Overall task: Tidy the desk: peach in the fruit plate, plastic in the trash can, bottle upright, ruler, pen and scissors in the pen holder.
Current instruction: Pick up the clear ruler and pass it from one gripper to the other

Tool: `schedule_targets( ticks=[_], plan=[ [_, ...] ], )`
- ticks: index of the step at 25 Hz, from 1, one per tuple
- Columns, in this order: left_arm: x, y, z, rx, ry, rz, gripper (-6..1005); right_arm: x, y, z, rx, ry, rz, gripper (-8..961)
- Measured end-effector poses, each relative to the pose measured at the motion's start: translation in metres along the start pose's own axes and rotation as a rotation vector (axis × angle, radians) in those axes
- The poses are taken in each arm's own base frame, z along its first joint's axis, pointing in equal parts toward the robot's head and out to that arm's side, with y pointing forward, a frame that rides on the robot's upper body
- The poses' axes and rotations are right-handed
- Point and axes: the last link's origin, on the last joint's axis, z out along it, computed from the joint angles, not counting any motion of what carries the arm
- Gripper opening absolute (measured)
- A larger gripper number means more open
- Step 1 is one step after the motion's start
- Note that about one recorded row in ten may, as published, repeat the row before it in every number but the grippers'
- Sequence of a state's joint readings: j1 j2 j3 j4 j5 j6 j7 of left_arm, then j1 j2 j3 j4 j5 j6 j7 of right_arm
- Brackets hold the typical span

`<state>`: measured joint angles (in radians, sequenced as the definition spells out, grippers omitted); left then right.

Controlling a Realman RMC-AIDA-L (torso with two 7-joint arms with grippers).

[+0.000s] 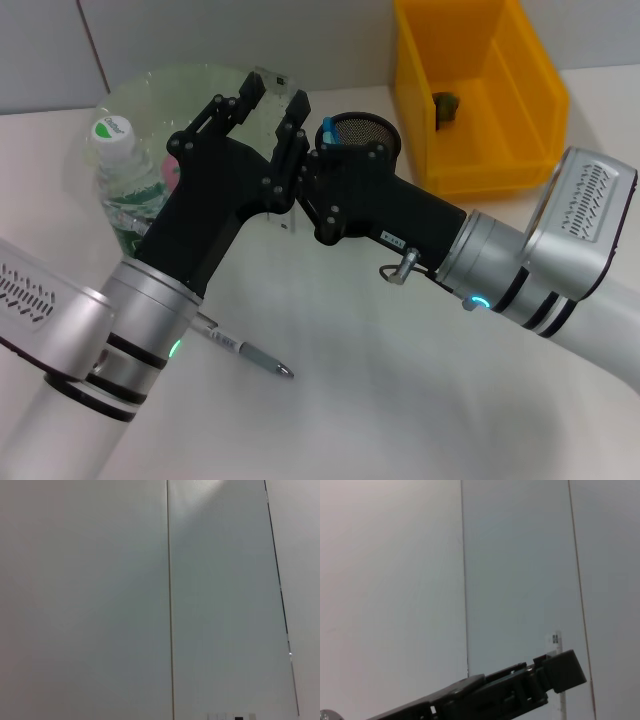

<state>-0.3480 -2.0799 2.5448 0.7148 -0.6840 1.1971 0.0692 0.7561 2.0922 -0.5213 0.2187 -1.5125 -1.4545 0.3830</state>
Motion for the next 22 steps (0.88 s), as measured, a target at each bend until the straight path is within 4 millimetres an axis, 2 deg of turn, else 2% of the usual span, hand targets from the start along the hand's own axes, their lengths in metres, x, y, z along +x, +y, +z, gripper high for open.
schedule_targets(
  ticks=[22],
  plan=[
    [-0.001, 0.0032, -0.0013, -0.03, 0.0, 0.016, 477, 0.0, -0.0023, -0.0005, 0.017, -0.002, 0.005, 6]
  ],
)
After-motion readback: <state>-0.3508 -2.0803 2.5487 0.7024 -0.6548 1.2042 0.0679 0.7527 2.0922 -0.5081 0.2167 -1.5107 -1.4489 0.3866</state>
